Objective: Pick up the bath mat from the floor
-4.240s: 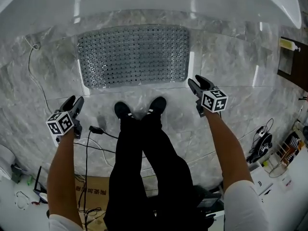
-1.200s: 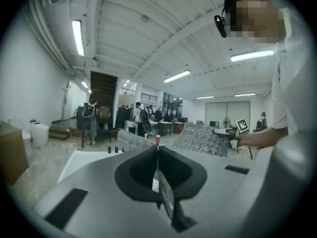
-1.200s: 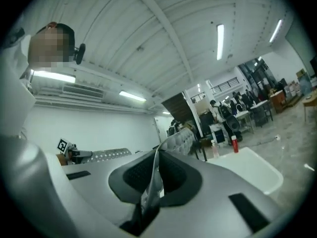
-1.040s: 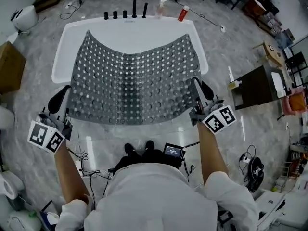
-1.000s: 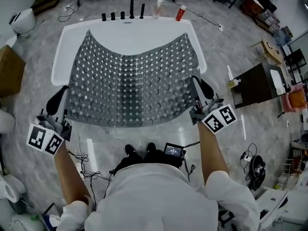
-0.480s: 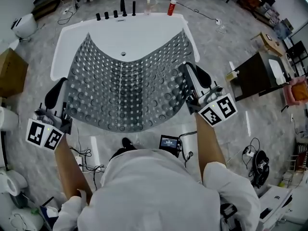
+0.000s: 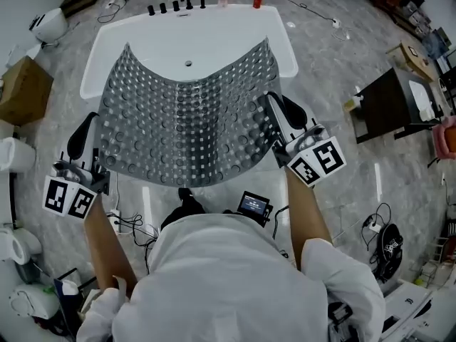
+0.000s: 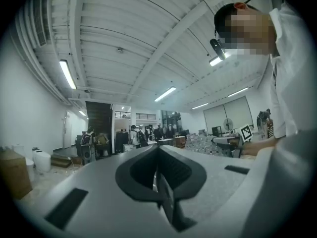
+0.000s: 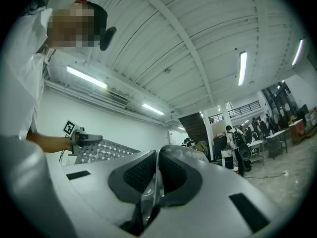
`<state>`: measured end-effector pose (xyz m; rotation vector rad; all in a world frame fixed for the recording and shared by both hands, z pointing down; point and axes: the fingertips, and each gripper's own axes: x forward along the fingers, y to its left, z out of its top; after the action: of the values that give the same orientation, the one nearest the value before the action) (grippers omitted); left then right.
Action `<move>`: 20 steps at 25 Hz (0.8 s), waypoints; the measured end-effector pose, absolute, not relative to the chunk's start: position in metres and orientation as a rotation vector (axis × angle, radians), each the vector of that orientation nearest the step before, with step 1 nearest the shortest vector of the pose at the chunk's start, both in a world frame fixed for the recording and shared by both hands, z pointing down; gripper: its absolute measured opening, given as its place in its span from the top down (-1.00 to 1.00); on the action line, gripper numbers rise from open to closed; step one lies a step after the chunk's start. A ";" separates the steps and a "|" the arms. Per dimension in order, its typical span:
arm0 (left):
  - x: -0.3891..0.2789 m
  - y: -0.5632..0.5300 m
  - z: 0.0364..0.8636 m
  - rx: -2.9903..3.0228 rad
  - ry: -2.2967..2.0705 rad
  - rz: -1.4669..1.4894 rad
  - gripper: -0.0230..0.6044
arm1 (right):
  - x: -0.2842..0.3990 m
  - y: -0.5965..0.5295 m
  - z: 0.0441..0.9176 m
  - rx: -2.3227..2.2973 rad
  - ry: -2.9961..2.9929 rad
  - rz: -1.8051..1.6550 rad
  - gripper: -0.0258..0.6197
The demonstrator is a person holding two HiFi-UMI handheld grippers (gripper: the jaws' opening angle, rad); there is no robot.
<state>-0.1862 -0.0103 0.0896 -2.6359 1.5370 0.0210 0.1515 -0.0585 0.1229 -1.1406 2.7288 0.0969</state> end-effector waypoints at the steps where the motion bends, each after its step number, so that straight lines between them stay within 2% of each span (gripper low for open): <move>1: -0.174 0.006 0.093 -2.635 1.547 0.021 0.90 | 0.163 -0.044 0.128 -1.131 2.728 0.089 0.79; 5: -0.138 0.055 0.102 -2.647 1.573 0.021 0.90 | 0.195 -0.001 0.146 -1.098 2.730 0.051 0.79; 11: -0.124 0.078 0.127 -2.648 1.623 -0.030 0.90 | 0.206 0.019 0.177 -1.117 2.753 0.018 0.79; 20: -0.139 0.079 0.139 -2.706 1.578 0.018 0.90 | 0.194 0.032 0.173 -1.187 2.757 0.067 0.79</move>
<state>-0.1389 0.0791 0.1390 -2.7055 1.5782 0.0176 0.1939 0.0317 0.1727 -1.1874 2.7566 0.0665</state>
